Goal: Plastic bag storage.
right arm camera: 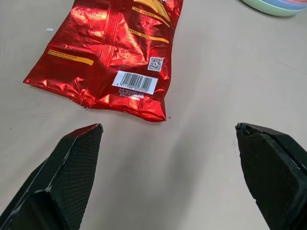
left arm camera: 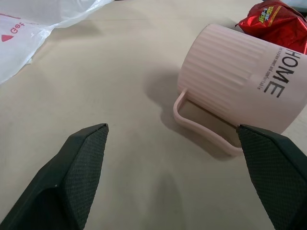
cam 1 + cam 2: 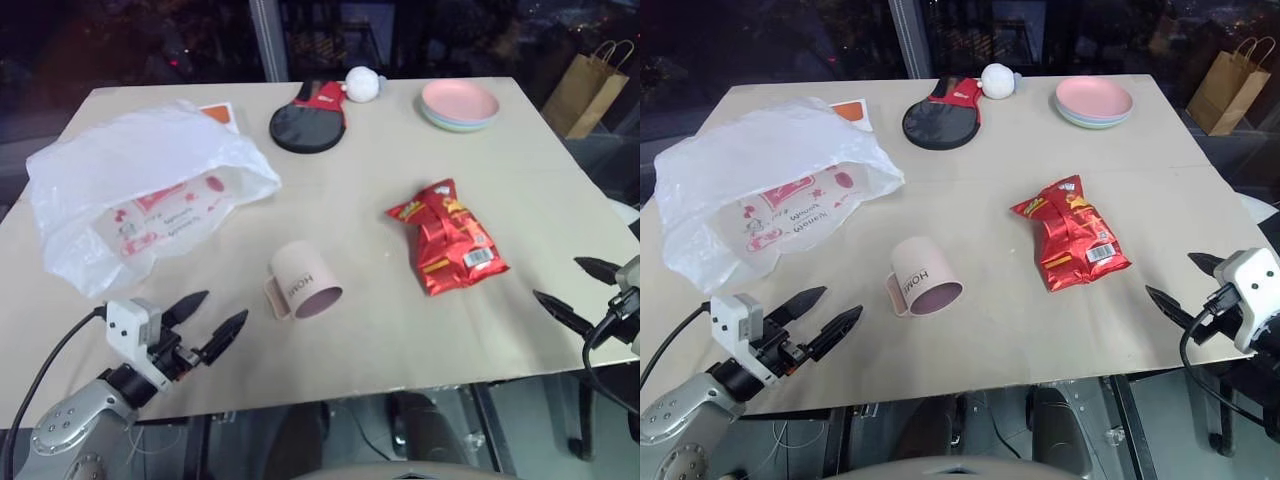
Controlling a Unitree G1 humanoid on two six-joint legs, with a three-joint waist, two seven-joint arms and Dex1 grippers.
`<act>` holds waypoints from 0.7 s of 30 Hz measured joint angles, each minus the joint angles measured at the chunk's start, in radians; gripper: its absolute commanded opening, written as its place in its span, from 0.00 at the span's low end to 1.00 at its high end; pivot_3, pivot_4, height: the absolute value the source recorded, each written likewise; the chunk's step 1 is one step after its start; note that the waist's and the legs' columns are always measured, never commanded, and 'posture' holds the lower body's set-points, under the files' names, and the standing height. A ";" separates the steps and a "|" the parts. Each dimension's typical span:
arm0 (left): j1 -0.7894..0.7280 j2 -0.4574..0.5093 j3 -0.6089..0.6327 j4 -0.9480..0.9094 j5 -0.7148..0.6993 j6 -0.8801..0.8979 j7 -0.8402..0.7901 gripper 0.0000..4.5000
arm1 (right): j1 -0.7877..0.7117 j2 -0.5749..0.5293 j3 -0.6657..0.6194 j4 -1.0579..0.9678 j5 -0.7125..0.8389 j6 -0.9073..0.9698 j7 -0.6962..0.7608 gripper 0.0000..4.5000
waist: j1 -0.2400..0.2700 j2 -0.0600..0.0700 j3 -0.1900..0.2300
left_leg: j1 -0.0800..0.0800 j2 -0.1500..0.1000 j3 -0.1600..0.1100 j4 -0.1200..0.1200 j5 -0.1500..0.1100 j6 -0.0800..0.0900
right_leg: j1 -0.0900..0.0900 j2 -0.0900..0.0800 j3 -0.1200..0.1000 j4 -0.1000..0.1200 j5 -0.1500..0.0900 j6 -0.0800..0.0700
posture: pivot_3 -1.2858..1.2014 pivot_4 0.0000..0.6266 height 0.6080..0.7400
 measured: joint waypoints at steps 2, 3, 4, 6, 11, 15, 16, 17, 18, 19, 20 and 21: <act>-0.009 -0.001 -0.002 0.000 0.000 0.000 0.003 0.99 | 0.001 0.000 0.003 0.000 -0.001 -0.003 0.000 1.00 | 0.000 0.000 0.000 | 0.000 0.000 0.000 0.000 0.000 0.000 | 0.000 0.000 0.000 0.000 0.000 0.000 | 0.52 0.24 1.00; -0.022 -0.007 -0.007 0.002 0.001 0.002 0.013 0.99 | 0.001 0.000 0.010 -0.001 -0.001 -0.008 -0.002 1.00 | 0.000 0.000 0.000 | 0.001 0.000 0.000 0.000 0.000 0.000 | 0.000 0.000 0.000 0.000 0.000 0.000 | 0.52 0.24 1.00; -0.047 -0.014 -0.017 0.003 0.001 0.003 0.027 0.99 | 0.000 0.002 0.023 -0.002 -0.001 -0.009 -0.007 1.00 | 0.000 0.000 0.000 | 0.001 0.000 0.000 0.001 0.000 0.000 | 0.001 0.000 0.000 0.001 0.000 0.000 | 0.52 0.24 1.00; -0.104 -0.029 -0.049 0.004 0.001 0.006 0.051 0.99 | -0.007 0.019 0.056 -0.029 0.003 -0.009 -0.023 1.00 | 0.004 0.000 0.000 | 0.001 0.000 -0.001 0.001 0.000 0.000 | 0.001 0.000 -0.001 0.002 0.000 0.000 | 0.52 0.24 1.00; -0.165 -0.037 -0.063 0.004 -0.004 0.029 0.098 0.99 | -0.009 0.036 0.079 -0.064 0.013 -0.010 -0.046 1.00 | 0.006 0.000 0.000 | 0.000 0.000 0.000 0.001 0.000 0.000 | 0.001 0.001 0.000 0.001 0.000 0.000 | 0.52 0.24 1.00; -0.250 -0.048 -0.079 0.003 -0.010 0.066 0.179 0.99 | -0.034 0.058 0.107 -0.097 0.038 -0.012 -0.064 1.00 | 0.014 0.000 0.000 | 0.001 0.000 -0.001 0.001 0.000 0.000 | 0.001 0.001 0.000 0.002 0.000 0.000 | 0.52 0.24 1.00; -0.288 -0.055 -0.082 0.002 -0.010 0.081 0.217 0.99 | -0.040 0.062 0.119 -0.118 0.051 -0.016 -0.063 1.00 | 0.017 0.000 0.000 | 0.001 0.000 -0.001 0.001 0.000 0.000 | 0.001 0.001 0.000 0.002 0.000 0.000 | 0.52 0.24 1.00; -0.318 -0.056 -0.082 0.001 -0.010 0.092 0.246 0.99 | -0.045 0.063 0.132 -0.137 0.061 -0.025 -0.061 1.00 | 0.018 0.000 0.000 | 0.001 0.000 -0.001 0.001 0.000 0.000 | 0.001 0.001 0.000 0.002 0.000 0.000 | 0.52 0.24 1.00; -0.342 -0.055 -0.083 -0.002 -0.005 0.102 0.271 0.99 | -0.053 0.065 0.145 -0.159 0.073 -0.035 -0.057 1.00 | 0.018 0.000 -0.001 | 0.001 0.000 -0.001 0.002 0.000 0.000 | 0.002 0.002 0.000 0.002 0.000 0.000 | 0.52 0.24 1.00; -0.367 -0.043 -0.089 -0.011 0.019 0.118 0.306 0.99 | -0.067 0.070 0.160 -0.185 0.095 -0.043 -0.050 1.00 | 0.018 0.000 -0.001 | 0.002 0.000 -0.001 0.002 0.000 0.000 | 0.002 0.002 0.000 0.003 0.000 0.000 | 0.52 0.24 1.00; -0.380 -0.033 -0.094 -0.017 0.033 0.130 0.324 0.99 | -0.075 0.070 0.170 -0.203 0.106 -0.049 -0.046 1.00 | 0.018 0.000 -0.001 | 0.002 0.000 -0.001 0.002 0.000 0.000 | 0.002 0.002 0.000 0.002 0.000 0.000 | 0.52 0.24 1.00; -0.399 -0.016 -0.107 -0.032 0.073 0.147 0.362 0.99 | -0.088 0.070 0.190 -0.229 0.126 -0.054 -0.042 1.00 | 0.018 0.000 -0.001 | 0.002 0.000 -0.001 0.002 0.000 0.000 | 0.002 0.002 0.000 0.002 0.000 0.000 | 0.52 0.24 1.00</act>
